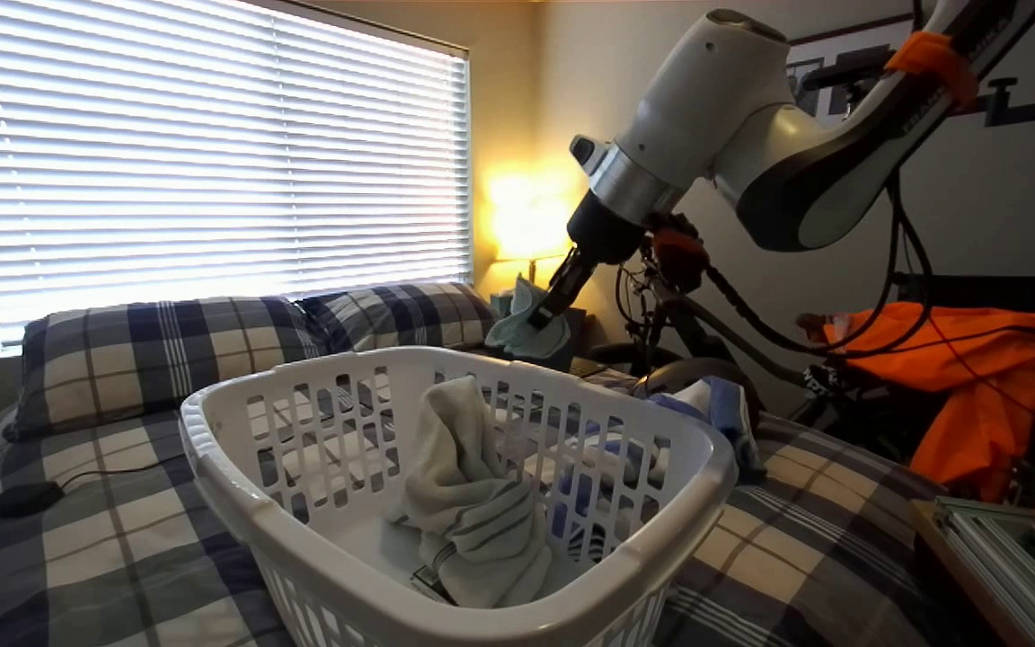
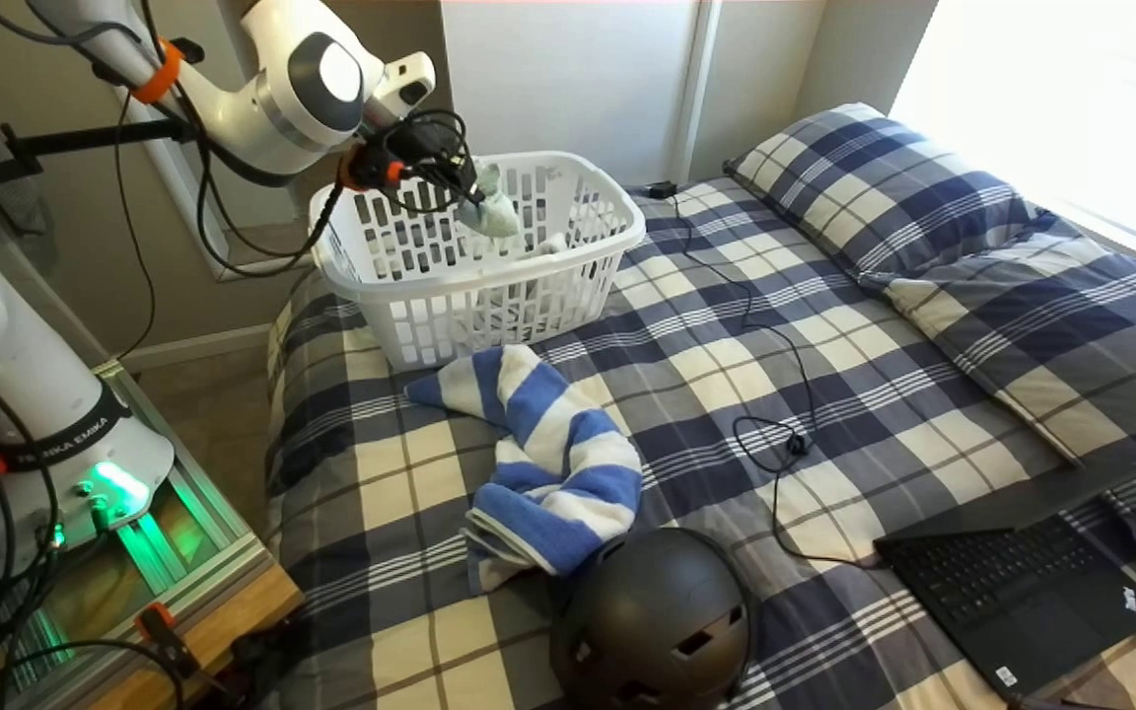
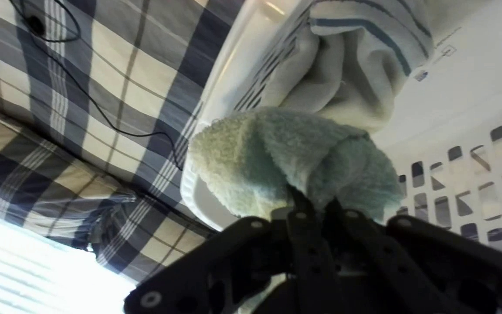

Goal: Put the blue cloth in the basket

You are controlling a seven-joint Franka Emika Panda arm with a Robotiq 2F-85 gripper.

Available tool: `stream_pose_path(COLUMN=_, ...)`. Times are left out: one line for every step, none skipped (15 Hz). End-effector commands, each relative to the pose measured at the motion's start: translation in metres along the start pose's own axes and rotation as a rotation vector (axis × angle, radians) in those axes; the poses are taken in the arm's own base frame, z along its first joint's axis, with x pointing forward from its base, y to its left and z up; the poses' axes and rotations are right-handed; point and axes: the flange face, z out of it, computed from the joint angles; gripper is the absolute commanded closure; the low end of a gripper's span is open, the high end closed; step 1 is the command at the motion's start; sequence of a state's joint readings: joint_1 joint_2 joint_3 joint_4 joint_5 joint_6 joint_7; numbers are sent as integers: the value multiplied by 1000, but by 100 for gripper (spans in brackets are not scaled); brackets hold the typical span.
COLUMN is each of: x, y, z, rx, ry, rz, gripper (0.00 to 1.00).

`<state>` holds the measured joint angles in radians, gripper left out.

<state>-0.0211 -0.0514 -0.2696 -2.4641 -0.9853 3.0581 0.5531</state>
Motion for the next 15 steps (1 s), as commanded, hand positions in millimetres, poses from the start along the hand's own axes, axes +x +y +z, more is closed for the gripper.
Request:
stream_pose_path(x=-24, y=-31, z=34, rx=145, ry=31, rz=-51, gripper=98)
stream_pose_path(x=-33, y=-45, z=43, rx=180, ry=30, rz=-69, gripper=98)
stream_pose_path(x=-45, y=-64, z=51, rx=221, ry=20, rz=-91, gripper=98)
stream_pose_path(x=-53, y=-79, z=59, rx=253, ry=5, rz=-115, gripper=98)
stream_pose_path(x=-61, y=-91, z=66, rx=269, ry=-12, rz=-143, gripper=71)
stream_pose_path(x=-63, y=-100, z=70, rx=297, ry=-26, rz=-157, gripper=66)
stream_pose_path(x=-65, y=-107, z=74, rx=305, ry=-41, rz=-186, gripper=60)
stream_pose_path(x=-66, y=-111, z=76, rx=315, ry=-52, rz=-199, gripper=53)
stream_pose_path(x=-66, y=-112, z=77, rx=317, ry=-60, rz=-211, gripper=45)
stream_pose_path(x=-65, y=-112, z=76, rx=316, ry=-64, rz=-221, gripper=39)
stream_pose_path(x=-63, y=-110, z=75, rx=308, ry=-71, rz=-227, gripper=31)
stream_pose_path(x=-60, y=-105, z=72, rx=286, ry=-91, rz=-220, gripper=25)
stream_pose_path(x=-57, y=-102, z=68, rx=264, ry=-117, rz=-201, gripper=17)
stream_pose_path(x=-54, y=-100, z=65, rx=246, ry=-141, rz=-189, gripper=11)
stream_pose_path(x=-52, y=-99, z=63, rx=236, ry=-166, rz=-179, gripper=5)
